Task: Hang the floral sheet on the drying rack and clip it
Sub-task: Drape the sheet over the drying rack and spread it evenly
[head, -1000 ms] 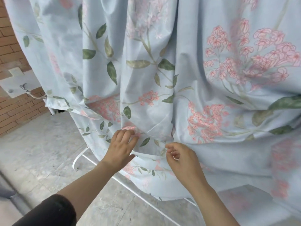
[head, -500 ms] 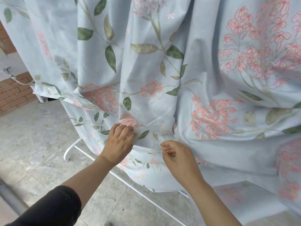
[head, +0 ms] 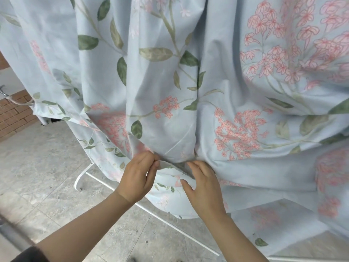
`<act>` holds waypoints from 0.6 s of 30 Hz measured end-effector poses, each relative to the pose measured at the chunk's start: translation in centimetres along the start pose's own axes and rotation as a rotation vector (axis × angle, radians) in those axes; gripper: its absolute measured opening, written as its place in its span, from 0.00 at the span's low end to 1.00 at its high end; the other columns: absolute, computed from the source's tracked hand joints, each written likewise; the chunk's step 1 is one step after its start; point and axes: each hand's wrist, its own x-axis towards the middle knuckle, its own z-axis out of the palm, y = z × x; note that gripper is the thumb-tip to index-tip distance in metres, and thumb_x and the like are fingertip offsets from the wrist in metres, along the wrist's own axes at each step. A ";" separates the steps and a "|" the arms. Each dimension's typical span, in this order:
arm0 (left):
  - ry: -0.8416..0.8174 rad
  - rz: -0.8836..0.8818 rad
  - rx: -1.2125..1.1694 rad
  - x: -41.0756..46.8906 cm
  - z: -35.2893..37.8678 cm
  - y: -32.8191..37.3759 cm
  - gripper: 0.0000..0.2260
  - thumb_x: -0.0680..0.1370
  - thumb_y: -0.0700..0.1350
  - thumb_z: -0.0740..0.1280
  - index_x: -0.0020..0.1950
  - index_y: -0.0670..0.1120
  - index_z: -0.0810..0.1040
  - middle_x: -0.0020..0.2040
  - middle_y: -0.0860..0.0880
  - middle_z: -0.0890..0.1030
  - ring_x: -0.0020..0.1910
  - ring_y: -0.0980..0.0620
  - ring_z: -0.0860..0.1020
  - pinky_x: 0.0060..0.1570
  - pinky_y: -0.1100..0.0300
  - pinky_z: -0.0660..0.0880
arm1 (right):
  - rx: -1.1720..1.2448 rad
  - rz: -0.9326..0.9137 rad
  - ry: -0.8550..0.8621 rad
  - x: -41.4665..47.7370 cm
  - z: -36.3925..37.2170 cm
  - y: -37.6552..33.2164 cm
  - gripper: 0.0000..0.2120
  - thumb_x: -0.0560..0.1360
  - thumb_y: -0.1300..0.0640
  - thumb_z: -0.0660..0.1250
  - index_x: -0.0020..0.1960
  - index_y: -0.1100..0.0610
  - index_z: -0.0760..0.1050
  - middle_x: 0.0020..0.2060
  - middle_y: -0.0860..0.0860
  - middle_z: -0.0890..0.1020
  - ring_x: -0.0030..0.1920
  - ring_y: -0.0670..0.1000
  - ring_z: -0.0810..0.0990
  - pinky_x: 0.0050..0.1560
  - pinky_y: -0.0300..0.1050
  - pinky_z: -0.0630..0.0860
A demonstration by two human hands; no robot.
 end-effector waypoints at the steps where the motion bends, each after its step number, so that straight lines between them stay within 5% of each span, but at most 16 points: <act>1: -0.009 0.001 -0.009 -0.1 -0.2 0.1 0.10 0.80 0.41 0.56 0.41 0.42 0.73 0.35 0.50 0.71 0.35 0.52 0.69 0.36 0.61 0.65 | -0.002 -0.016 0.041 0.1 0.2 0.1 0.16 0.73 0.55 0.68 0.59 0.56 0.78 0.55 0.47 0.79 0.57 0.46 0.73 0.59 0.38 0.69; 8: -0.086 -0.010 -0.004 -1.0 -0.7 -0.9 0.11 0.80 0.42 0.54 0.42 0.42 0.72 0.35 0.51 0.71 0.33 0.53 0.67 0.34 0.61 0.65 | 0.063 -0.105 -0.001 -0.7 0.8 0.6 0.13 0.80 0.53 0.54 0.46 0.54 0.75 0.34 0.46 0.79 0.35 0.47 0.76 0.35 0.44 0.73; 13: -0.205 -0.010 0.073 -2.2 1.1 -2.9 0.09 0.80 0.43 0.55 0.42 0.44 0.71 0.35 0.51 0.72 0.32 0.50 0.69 0.34 0.57 0.67 | -0.121 -0.086 -0.046 -2.2 3.2 2.0 0.13 0.79 0.50 0.56 0.38 0.51 0.71 0.26 0.45 0.77 0.25 0.45 0.74 0.25 0.38 0.62; 18: -0.295 -0.050 0.128 -3.9 4.4 -5.6 0.10 0.79 0.44 0.53 0.40 0.45 0.70 0.33 0.51 0.72 0.30 0.49 0.69 0.30 0.54 0.68 | -0.228 -0.057 -0.121 -4.1 7.0 3.6 0.07 0.74 0.52 0.66 0.37 0.48 0.72 0.25 0.45 0.78 0.24 0.44 0.76 0.23 0.38 0.66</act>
